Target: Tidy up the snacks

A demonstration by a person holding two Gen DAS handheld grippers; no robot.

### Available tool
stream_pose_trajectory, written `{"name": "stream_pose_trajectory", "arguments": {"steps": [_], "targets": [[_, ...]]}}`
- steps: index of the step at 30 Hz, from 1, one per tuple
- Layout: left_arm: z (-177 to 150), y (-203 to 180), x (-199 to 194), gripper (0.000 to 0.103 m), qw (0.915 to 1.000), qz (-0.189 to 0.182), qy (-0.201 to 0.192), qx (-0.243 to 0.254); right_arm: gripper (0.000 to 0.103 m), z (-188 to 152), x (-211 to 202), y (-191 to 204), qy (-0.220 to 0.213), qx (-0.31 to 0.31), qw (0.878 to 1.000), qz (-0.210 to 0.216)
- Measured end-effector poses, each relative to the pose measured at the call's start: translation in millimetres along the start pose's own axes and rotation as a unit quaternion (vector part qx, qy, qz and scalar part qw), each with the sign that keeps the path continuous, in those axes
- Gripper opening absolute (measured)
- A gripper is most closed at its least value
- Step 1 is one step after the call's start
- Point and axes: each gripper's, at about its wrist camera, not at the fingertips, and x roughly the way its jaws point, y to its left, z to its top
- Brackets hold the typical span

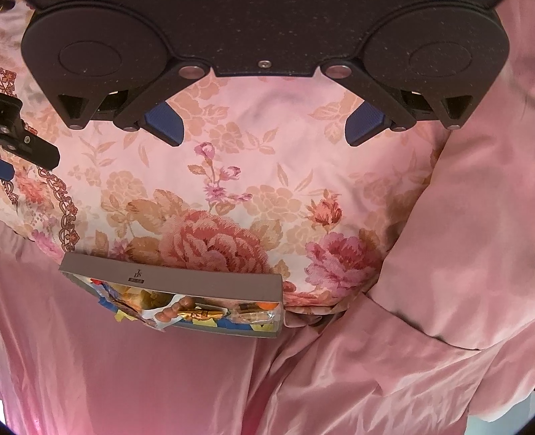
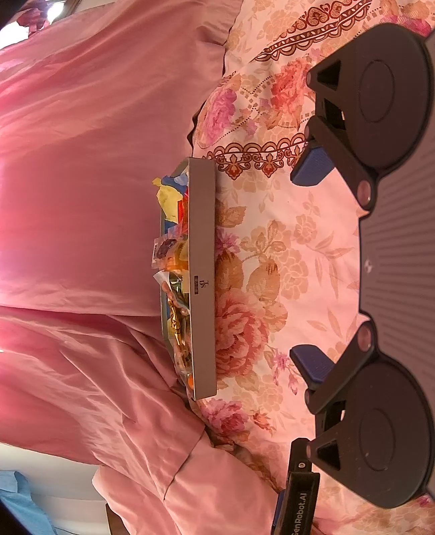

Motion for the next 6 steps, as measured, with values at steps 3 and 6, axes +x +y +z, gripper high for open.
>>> {"name": "stream_pose_trajectory", "arguments": {"steps": [3,6], "targets": [[-0.5,0.2,0.7,0.102,1.0,0.0,0.001,0.002,0.103,-0.6,0.8,-0.6,0.002,0.0,1.0,0.0],[-1.0,0.7,1.1,0.102,1.0,-0.002,0.003,0.003,0.103,-0.7,1.0,-0.7,0.003,-0.001,1.0,0.001]]}}
